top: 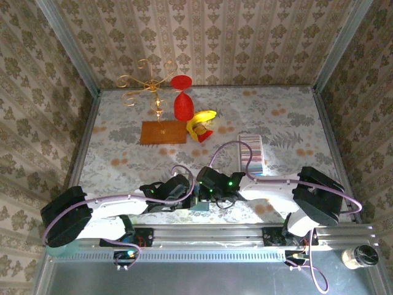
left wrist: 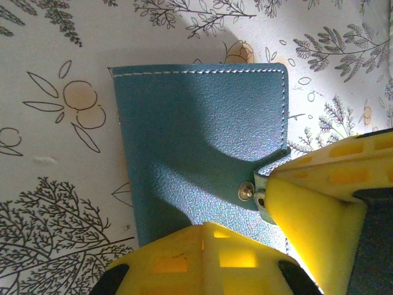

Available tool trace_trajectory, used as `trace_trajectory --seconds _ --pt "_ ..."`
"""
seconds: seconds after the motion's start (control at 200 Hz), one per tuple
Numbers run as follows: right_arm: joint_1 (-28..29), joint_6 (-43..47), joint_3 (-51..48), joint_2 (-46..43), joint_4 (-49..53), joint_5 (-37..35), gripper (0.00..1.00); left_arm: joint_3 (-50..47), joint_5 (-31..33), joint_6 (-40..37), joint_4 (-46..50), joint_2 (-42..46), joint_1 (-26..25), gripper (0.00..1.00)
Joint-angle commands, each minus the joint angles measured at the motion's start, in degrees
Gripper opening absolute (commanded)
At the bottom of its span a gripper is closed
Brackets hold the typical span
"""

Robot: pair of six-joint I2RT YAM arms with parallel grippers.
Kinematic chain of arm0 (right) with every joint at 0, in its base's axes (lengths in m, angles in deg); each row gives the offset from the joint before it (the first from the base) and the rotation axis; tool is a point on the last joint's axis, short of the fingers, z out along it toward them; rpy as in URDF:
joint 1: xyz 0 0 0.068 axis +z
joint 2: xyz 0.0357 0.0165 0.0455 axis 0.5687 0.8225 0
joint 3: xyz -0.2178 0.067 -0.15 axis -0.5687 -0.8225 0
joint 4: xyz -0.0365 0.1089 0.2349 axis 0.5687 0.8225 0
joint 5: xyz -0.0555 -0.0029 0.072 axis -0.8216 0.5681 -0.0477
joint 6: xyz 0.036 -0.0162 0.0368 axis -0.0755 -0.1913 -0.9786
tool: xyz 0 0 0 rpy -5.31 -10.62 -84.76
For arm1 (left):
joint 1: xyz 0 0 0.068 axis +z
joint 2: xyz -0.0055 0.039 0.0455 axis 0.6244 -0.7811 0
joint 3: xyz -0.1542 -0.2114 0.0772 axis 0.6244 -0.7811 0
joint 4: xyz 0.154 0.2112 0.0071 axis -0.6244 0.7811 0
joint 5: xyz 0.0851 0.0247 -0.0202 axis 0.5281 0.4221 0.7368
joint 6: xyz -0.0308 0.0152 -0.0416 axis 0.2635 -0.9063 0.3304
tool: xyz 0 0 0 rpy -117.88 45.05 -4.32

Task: Put the credit cards into the card holder
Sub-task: Close the button on the card holder.

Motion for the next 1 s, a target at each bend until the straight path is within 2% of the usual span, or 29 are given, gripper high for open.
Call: trace_trajectory --seconds 0.0,0.26,0.445,0.54,0.605,0.995 --pt "0.8 1.3 2.1 1.5 4.1 -1.9 0.0 -1.4 0.6 0.9 0.9 0.1 -0.5 0.0" --pt "1.5 1.3 4.1 2.4 8.7 -4.6 0.0 -1.9 0.7 1.2 0.4 0.3 -0.5 0.0" --pt "2.1 0.9 5.2 3.2 7.6 -4.4 0.0 -2.1 0.7 1.4 0.1 0.3 -0.6 0.0" --pt "2.2 0.0 4.3 3.0 4.6 -3.4 0.18 -2.3 0.6 1.5 -0.1 0.4 -0.5 0.0" --pt "2.2 -0.7 3.2 2.5 2.1 -2.5 0.23 -2.4 0.6 1.6 -0.1 0.5 -0.6 0.0" --pt "2.2 -3.3 0.7 2.4 -0.8 -2.4 0.24 -2.6 0.8 1.6 0.0 1.0 -0.6 0.0"
